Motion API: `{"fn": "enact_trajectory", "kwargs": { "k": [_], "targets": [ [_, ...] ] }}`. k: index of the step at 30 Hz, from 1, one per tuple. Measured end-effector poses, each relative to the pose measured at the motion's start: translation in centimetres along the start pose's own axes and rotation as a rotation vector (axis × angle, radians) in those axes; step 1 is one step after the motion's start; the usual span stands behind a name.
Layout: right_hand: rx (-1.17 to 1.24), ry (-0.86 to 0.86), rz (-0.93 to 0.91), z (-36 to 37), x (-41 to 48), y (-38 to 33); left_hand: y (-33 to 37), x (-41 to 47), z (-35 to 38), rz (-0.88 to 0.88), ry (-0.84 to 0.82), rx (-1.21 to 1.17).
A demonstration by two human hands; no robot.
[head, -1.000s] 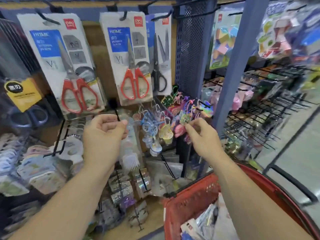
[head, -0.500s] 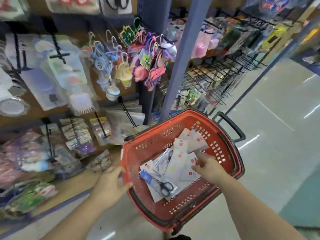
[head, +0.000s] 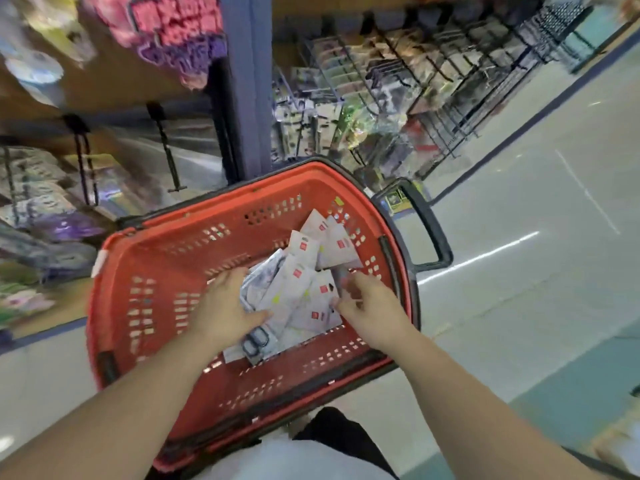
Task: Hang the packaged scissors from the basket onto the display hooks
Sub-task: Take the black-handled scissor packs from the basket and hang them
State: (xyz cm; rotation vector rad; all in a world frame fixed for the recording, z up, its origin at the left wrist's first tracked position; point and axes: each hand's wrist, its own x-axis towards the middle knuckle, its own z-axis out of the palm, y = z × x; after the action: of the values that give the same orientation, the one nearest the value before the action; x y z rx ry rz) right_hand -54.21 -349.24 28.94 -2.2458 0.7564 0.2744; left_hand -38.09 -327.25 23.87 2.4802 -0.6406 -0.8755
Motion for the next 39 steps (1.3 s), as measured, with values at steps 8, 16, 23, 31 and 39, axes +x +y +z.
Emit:
{"fn": "enact_trajectory", "kwargs": {
  "k": [8,16,23,31,39],
  "targets": [
    [-0.647,0.433,-0.395,-4.6,1.2,3.1,3.8,8.1,5.6,-0.008,-0.072,-0.101],
    [-0.444,0.388,-0.35,-3.2,2.4,5.3,5.3,15.8,11.0,-0.026,-0.075,-0.084],
    [-0.438,0.428,-0.339,-3.1,2.6,5.0,7.4,17.6,14.9,-0.053,0.075,-0.185],
    [-0.437,0.416,-0.329,-3.2,2.8,5.2,7.1,18.6,14.9,0.065,0.161,-0.28],
    [-0.424,0.425,-0.332,-3.3,2.7,5.3,7.6,18.6,16.3,0.071,0.167,-0.396]
  ]
}}
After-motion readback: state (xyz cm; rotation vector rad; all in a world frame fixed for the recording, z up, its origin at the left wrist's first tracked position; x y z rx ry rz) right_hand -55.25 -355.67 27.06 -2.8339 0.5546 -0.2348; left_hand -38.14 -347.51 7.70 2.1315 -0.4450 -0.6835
